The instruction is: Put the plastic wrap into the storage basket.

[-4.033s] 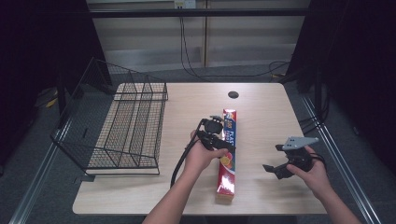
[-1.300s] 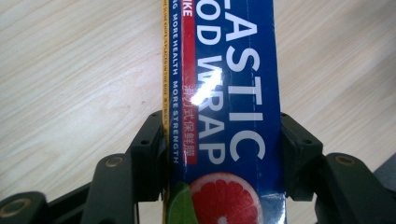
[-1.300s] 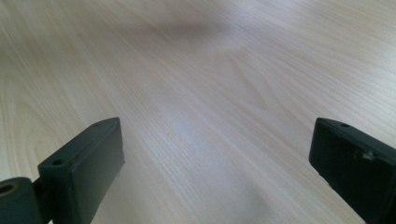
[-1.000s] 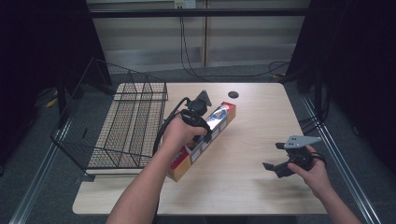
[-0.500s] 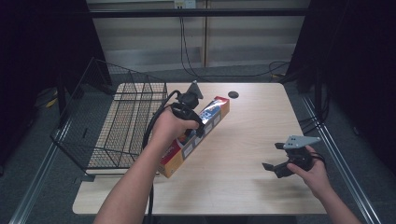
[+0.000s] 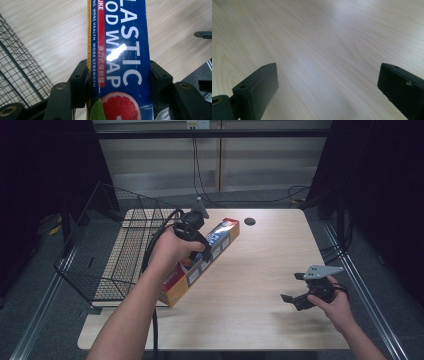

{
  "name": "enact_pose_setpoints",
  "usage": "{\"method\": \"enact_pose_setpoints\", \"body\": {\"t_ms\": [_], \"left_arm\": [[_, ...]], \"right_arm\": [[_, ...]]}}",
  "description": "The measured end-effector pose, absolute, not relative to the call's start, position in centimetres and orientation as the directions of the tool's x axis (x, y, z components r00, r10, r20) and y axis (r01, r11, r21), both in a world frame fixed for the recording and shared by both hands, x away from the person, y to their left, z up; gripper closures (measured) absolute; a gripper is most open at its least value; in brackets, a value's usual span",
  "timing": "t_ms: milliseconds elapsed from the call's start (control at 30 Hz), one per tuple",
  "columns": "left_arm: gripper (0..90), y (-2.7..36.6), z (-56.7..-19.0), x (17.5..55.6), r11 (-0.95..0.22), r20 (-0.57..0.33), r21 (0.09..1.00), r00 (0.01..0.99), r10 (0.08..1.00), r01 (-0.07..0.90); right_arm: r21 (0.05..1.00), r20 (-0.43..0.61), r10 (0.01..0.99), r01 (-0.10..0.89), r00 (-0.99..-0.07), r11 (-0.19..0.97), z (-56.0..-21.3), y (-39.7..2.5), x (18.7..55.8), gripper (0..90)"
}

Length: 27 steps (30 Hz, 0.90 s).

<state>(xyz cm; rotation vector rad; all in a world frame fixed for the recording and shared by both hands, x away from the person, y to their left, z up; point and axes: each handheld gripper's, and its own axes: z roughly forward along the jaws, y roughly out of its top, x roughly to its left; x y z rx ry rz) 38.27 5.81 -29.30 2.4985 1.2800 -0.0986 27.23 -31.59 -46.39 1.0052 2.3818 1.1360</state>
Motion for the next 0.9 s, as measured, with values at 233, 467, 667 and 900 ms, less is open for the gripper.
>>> {"method": "enact_pose_setpoints", "body": {"t_ms": [233, 467, 667, 900], "left_arm": [[44.2, 6.7, -28.3, 38.3, -0.538, -0.211, 0.258, 0.59, 0.779, 0.802], [44.1, 7.4, -27.4, 38.3, -0.537, -0.217, 0.254, 0.588, 0.779, 0.804], [44.1, 8.4, -26.6, 38.4, -0.525, -0.231, 0.264, 0.581, 0.78, 0.809], [44.0, 9.2, -26.1, 38.4, -0.513, -0.238, 0.254, 0.567, 0.788, 0.82]], "right_arm": [[0.771, 0.018, 0.707, 0.46, -0.707, 0.441, -46.4, -31.5, 27.2, 2.8], [0.771, 0.016, 0.707, 0.459, -0.707, 0.441, -46.4, -31.6, 27.3, 2.8], [0.772, 0.016, 0.709, 0.46, -0.705, 0.439, -46.4, -31.5, 27.2, 2.8], [0.774, 0.008, 0.711, 0.455, -0.703, 0.441, -46.4, -31.5, 27.2, 2.8]]}}
